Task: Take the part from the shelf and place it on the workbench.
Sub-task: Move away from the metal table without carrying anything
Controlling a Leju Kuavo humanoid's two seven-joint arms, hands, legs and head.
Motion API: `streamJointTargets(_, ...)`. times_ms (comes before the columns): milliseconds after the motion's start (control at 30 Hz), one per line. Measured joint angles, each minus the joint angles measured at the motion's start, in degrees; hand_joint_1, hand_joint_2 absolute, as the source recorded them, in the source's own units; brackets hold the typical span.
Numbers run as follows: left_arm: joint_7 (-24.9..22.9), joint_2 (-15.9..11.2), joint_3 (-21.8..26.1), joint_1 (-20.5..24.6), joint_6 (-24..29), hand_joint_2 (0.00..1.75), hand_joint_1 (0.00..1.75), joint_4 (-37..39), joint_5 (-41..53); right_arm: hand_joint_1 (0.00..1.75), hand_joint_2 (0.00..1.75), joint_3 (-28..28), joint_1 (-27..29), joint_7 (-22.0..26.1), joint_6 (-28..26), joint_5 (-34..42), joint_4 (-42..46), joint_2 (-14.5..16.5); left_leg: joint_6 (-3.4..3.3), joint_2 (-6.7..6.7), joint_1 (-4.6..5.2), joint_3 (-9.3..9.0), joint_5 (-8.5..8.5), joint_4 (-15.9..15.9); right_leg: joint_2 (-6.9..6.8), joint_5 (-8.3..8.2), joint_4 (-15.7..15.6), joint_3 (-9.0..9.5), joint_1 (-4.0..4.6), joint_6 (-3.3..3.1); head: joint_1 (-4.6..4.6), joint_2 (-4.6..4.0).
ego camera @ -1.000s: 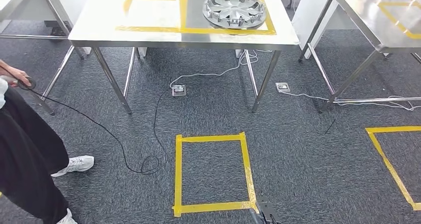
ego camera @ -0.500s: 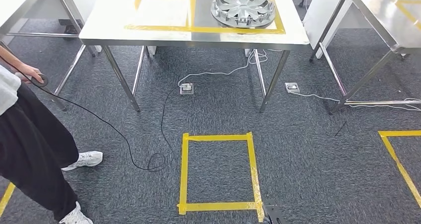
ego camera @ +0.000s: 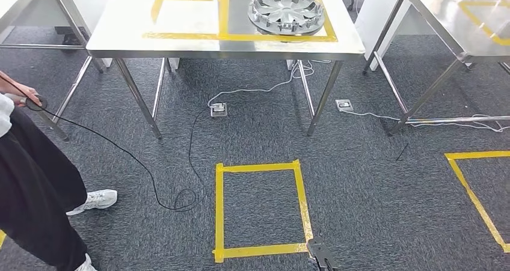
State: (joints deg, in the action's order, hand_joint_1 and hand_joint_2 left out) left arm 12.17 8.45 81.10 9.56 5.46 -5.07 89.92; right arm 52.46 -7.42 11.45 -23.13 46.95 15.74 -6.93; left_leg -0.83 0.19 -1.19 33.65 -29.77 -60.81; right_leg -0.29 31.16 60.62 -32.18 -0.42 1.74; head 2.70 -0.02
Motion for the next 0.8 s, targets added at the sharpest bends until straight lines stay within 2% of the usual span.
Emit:
streamJointTargets(33, 0.0, 0.0, 0.0, 0.0, 0.0, 1.75, 0.00, 0.0, 0.0, 0.00, 1.75, 0.0, 0.0, 0.0, 0.0, 0.0, 0.0, 0.0, -0.21, 0.06, -0.01, 0.03, 0.04, 0.0, 0.01, 1.65, 2.6, -1.16, -0.06, 0.26, 0.33, 0.00)
streamJointTargets(100, -0.1, 0.0, 0.0, 0.0, 0.0, 1.75, 0.00, 0.0, 0.0, 0.00, 1.75, 0.1, 0.0, 0.0, 0.0, 0.2, 0.0, 0.0, -0.41, 0.22, 0.14, 0.13, 0.04, 0.0, 0.01, 5.19, 10.0, -4.51, -0.11, 0.54, 1.02, 0.00)
streamJointTargets(133, -0.1, 0.0, 0.0, 0.0, 0.0, 1.75, 0.00, 0.0, 0.0, 0.00, 1.75, 0.1, 0.1, 0.0, 0.0, 0.3, 0.0, 0.0, -0.44, 0.29, 0.22, 0.15, 0.03, 0.0, 0.02, 6.05, 12.9, -5.86, -0.10, 0.53, 1.25, 0.00)
streamJointTargets(167, -0.1, 0.0, 0.0, 0.0, 0.0, 1.75, 0.00, 0.0, 0.0, 0.00, 1.75, 0.1, 0.2, 0.0, 0.0, 0.4, 0.0, 0.0, -0.57, 0.33, 0.29, 0.13, -0.03, 0.0, 0.02, 5.79, 13.9, -6.39, -0.11, 0.48, 1.46, 0.00)
streamJointTargets(200, -0.2, 0.0, 0.0, 0.0, 0.0, 1.75, 0.00, 0.0, 0.0, 0.00, 1.75, 0.1, 0.2, -0.1, 0.0, 0.6, 0.0, 0.0, -0.72, 0.32, 0.34, 0.07, -0.09, 0.0, 0.02, 4.40, 12.6, -5.86, -0.14, 0.47, 1.64, 0.00)
streamJointTargets(267, -0.2, 0.0, 0.0, 0.0, 0.0, 1.75, 0.00, 0.0, 0.0, 0.00, 1.75, 0.1, 0.3, -0.3, -0.1, 1.0, 0.0, 0.0, -1.01, 0.22, 0.48, -0.15, -0.28, 0.0, 0.07, 0.36, 5.3, -2.48, -0.36, 0.77, 1.99, 0.00)
streamJointTargets(300, -0.2, 0.0, 0.0, 0.0, 0.0, 1.75, 0.00, 0.0, 0.0, 0.00, 1.75, 0.1, 0.3, -0.5, -0.2, 1.1, 0.0, 0.0, -1.02, 0.11, 0.67, -0.21, -0.41, -0.1, 0.16, -0.87, 1.5, -0.66, -0.50, 1.18, 2.20, 0.00)
streamJointTargets(333, -0.2, 0.0, 0.0, 0.0, 0.0, 1.75, 0.00, 0.0, 0.0, 0.00, 1.75, 0.1, 0.3, -0.7, -0.3, 1.2, 0.0, -0.1, -0.96, 0.01, 0.87, -0.25, -0.46, -0.1, 0.20, -1.46, -1.1, 0.59, -0.60, 1.36, 2.25, 0.00)
streamJointTargets(367, -0.2, 0.0, 0.0, 0.0, 0.0, 1.75, 0.00, 0.0, 0.0, 0.00, 1.75, 0.1, 0.3, -0.8, -0.4, 1.3, 0.0, -0.1, -0.87, -0.07, 1.06, -0.25, -0.49, -0.1, 0.24, -1.42, -2.3, 1.19, -0.65, 1.46, 2.16, 0.00)
streamJointTargets(533, -0.2, 0.0, 0.0, 0.0, 0.0, 1.75, 0.00, 0.0, 0.0, 0.00, 1.75, 0.1, 0.3, -0.7, -0.5, 1.2, 0.0, -0.1, -0.56, -0.15, 1.05, -0.50, -0.34, 0.4, 0.20, -1.31, -2.6, 1.42, -0.49, 1.05, 1.43, 0.00)
streamJointTargets(667, -0.2, 0.1, 0.0, 0.0, 0.0, 1.75, 0.00, 0.0, 0.0, 0.00, 0.00, 0.1, 0.3, -0.5, -0.6, 1.1, 0.0, -0.1, -0.43, -0.14, 1.02, -0.65, -0.37, 0.6, 0.20, -1.18, -2.6, 1.50, -0.49, 0.79, 1.25, 0.00)
streamJointTargets(800, -0.2, 0.3, 0.0, 0.0, 0.0, 1.75, 0.00, 0.0, 0.0, 0.00, 0.00, 0.1, 0.3, -0.3, -0.6, 1.0, 0.0, -0.1, -0.41, -0.12, 1.02, -0.66, -0.38, 0.6, 0.20, -1.13, -2.6, 1.52, -0.49, 0.71, 1.22, 0.00)
